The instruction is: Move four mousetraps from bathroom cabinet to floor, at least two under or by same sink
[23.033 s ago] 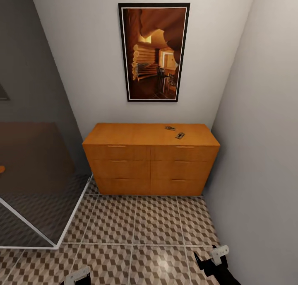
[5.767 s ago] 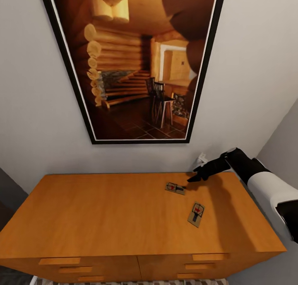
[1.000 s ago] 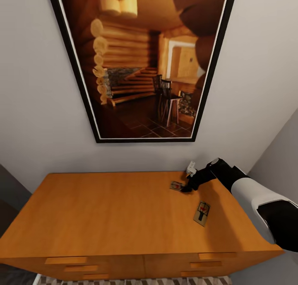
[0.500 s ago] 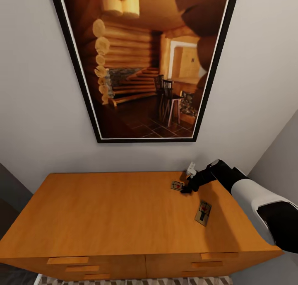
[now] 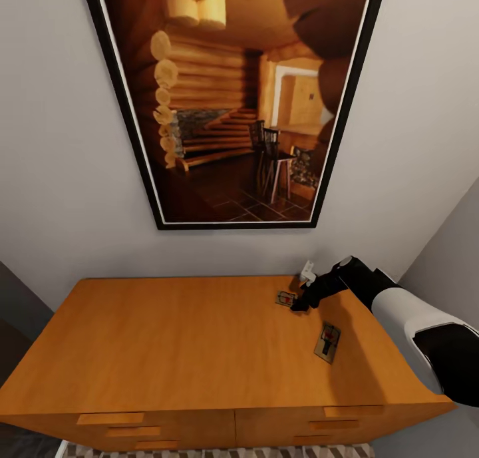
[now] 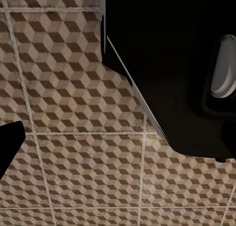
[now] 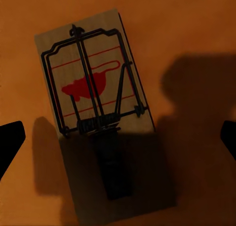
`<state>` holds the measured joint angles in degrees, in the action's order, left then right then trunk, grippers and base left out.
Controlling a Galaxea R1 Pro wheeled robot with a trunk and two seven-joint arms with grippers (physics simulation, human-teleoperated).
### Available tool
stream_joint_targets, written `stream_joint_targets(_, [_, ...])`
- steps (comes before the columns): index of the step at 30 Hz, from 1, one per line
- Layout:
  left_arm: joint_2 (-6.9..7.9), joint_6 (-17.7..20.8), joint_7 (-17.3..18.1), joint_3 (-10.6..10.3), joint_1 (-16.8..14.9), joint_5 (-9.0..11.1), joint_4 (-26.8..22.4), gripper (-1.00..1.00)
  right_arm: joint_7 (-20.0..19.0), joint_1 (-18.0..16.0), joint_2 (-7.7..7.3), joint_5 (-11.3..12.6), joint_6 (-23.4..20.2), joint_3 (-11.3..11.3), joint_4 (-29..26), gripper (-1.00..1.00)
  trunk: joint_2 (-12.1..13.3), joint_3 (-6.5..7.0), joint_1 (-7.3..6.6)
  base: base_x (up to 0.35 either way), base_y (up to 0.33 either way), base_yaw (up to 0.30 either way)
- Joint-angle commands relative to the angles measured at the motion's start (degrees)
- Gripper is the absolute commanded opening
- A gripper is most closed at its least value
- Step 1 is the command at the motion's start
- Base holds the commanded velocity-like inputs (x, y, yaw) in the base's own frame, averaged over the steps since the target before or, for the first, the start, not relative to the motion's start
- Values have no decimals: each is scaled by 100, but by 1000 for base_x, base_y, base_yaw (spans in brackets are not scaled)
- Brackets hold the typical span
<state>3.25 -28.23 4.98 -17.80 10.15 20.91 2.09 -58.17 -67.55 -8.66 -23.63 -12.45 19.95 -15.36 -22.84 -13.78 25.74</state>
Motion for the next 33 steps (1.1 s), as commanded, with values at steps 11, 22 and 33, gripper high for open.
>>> stream_joint_targets(11, [0,-24,47,-22,-4,62,10,100,-50,5,-5,-36,-56,0,-11,100,-8,-22,4,0,0,0])
stream_joint_targets(22, [0,-24,47,-22,-4,62,10,100,-39,5,-5,-36,-55,0,-11,100,-8,-24,4,0,0,0])
stream_joint_targets(33, [0,-24,47,-15,-4,62,10,100,-42,5,-5,-36,-51,-6,-3,100,-8,-24,4,0,0,0])
